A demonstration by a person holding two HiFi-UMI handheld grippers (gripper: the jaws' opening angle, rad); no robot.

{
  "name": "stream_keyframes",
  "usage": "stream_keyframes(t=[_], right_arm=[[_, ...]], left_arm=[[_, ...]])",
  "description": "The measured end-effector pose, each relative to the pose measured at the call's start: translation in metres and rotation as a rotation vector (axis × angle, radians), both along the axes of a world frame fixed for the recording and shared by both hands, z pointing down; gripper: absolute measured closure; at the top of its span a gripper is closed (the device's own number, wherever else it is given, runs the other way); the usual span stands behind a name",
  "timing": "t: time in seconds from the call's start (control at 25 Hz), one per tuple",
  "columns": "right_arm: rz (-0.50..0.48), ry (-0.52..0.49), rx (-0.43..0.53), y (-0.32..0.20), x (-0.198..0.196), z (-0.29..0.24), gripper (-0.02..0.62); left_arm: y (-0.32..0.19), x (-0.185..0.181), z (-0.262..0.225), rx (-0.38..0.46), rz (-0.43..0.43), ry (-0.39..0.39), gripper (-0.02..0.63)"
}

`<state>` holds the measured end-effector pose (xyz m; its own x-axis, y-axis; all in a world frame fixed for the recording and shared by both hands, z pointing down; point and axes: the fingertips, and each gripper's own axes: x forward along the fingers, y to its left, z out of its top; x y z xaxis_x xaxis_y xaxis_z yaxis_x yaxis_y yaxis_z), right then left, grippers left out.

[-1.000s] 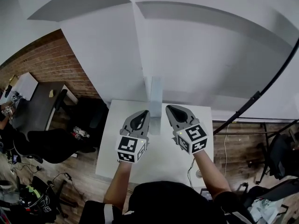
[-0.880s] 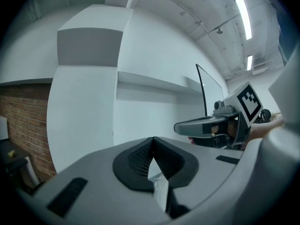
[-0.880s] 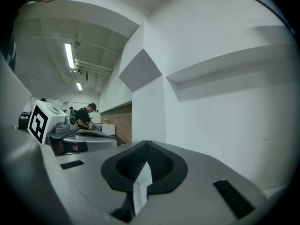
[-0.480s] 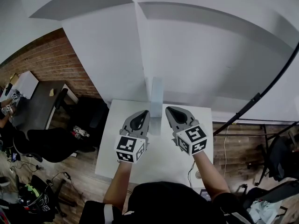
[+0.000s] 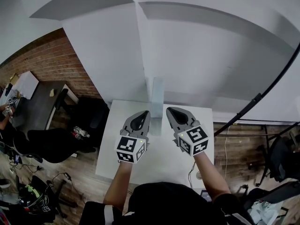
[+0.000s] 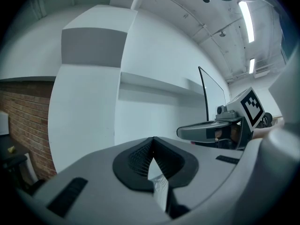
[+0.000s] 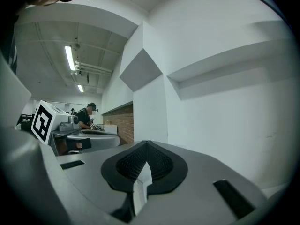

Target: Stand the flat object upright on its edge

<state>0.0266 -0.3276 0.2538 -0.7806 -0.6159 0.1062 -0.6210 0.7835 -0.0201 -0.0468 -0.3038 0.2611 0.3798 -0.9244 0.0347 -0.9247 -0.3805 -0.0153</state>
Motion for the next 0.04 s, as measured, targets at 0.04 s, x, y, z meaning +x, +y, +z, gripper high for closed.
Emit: stream_keyframes(t=[0.04], right_arm=[[-0.002, -0.002, -0.001, -0.0001, 0.0009, 0.0002, 0.555]], left_arm=[[-0.0009, 0.0007, 0.0009, -0.003, -0.001, 0.0, 0.592]])
